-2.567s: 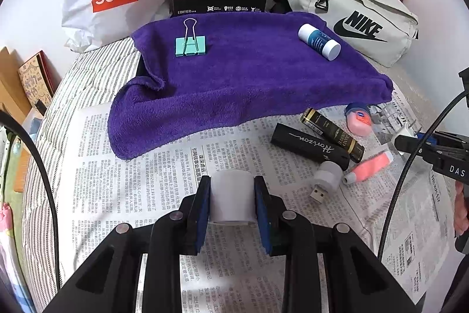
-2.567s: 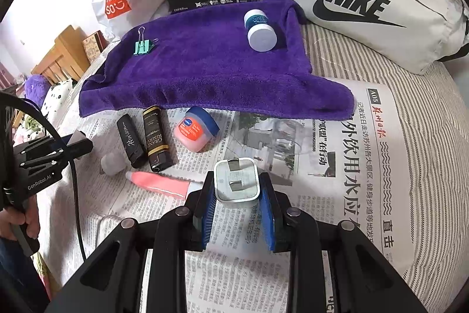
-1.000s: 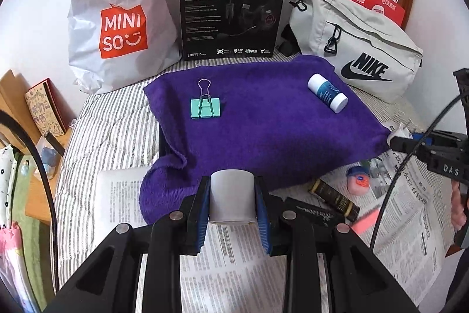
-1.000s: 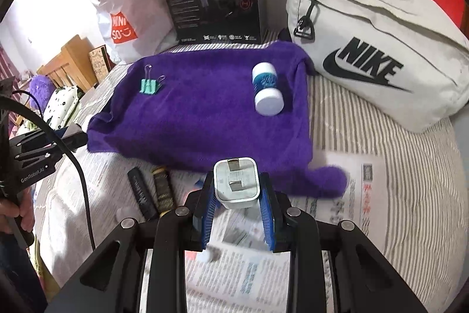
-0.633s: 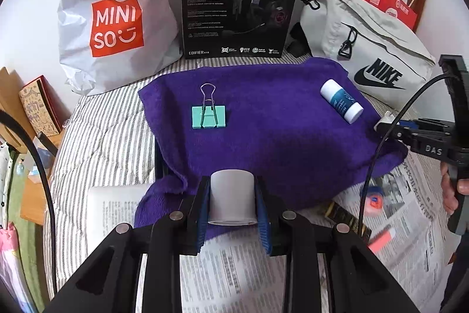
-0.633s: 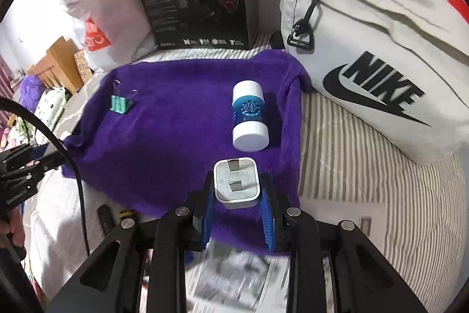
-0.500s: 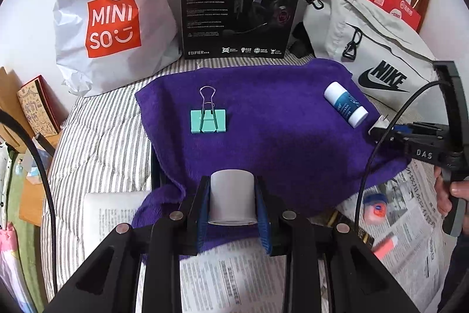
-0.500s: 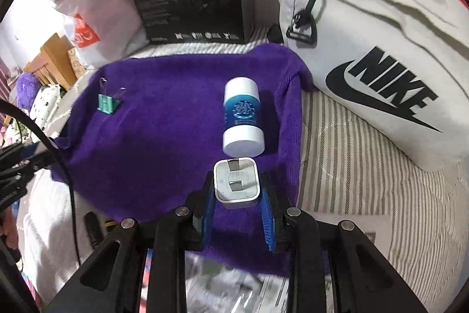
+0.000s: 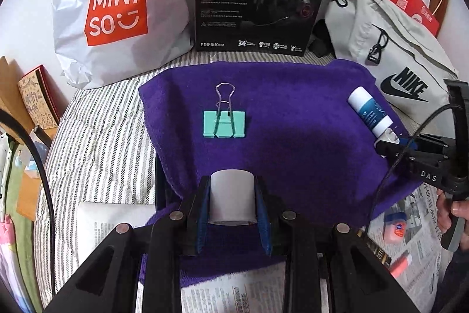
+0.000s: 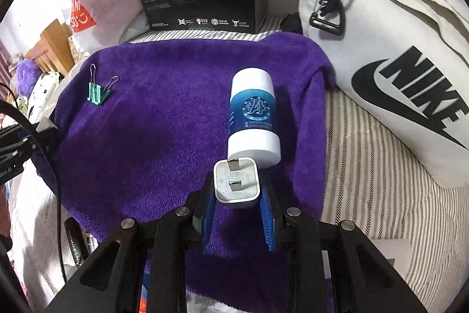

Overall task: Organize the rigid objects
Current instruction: 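Carry the tape roll and charger onto the purple towel and open both grippers, then move the left gripper to the white USB lamp while the right gripper approaches the Vaseline jar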

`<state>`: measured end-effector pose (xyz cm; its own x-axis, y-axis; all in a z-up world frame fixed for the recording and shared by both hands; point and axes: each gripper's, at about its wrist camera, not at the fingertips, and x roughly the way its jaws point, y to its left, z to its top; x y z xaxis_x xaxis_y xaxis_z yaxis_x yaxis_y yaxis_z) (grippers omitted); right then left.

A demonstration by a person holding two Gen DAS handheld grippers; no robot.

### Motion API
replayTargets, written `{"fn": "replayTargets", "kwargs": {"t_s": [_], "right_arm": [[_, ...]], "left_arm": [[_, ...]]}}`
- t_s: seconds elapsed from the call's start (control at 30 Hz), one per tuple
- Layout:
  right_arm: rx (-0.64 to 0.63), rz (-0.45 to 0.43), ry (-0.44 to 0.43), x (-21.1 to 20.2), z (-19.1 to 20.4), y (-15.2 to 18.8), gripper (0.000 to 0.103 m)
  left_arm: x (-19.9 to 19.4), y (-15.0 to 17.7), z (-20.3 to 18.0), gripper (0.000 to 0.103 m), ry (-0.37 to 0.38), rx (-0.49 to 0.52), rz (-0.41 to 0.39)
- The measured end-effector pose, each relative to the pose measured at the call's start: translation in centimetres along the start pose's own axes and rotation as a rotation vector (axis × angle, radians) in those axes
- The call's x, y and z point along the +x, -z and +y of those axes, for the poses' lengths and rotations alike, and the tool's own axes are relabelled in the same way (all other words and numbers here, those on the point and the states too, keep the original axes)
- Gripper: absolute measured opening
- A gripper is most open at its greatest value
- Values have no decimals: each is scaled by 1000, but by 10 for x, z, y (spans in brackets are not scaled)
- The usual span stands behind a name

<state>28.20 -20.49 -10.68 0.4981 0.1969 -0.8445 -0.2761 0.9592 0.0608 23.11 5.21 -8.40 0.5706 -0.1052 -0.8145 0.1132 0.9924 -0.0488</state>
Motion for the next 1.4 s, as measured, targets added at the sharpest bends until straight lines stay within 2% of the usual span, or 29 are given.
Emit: {"fn": "replayTargets", "kwargs": {"t_s": [0.47,0.7,0.87,1.0,1.2,1.3,1.4], "right_arm": [[-40,-28,15,2,1,2,31],[-35,-17,-28,0,1,2,40],[-32,-22,-40,-6,1,7,43],[-22,-38,-61,-16,-3,11,53],[3,-44,-113,-23,-9,13,53],[3,-59,-108,-29,-11,13,56],[12,-80,-120,-35,-16,13,59]], "left_arm": [[36,-23,-1,27,-14,-8,20],[46,-25,0,27,-28,-10,31],[48,-27,-1,27,-44,13,34],[49,-28,-5,28,-64,30,26],[47,-25,-3,28,-63,26,23],[46,-22,-3,32,-66,29,24],[43,-17,-2,46,-67,21,30]]}}
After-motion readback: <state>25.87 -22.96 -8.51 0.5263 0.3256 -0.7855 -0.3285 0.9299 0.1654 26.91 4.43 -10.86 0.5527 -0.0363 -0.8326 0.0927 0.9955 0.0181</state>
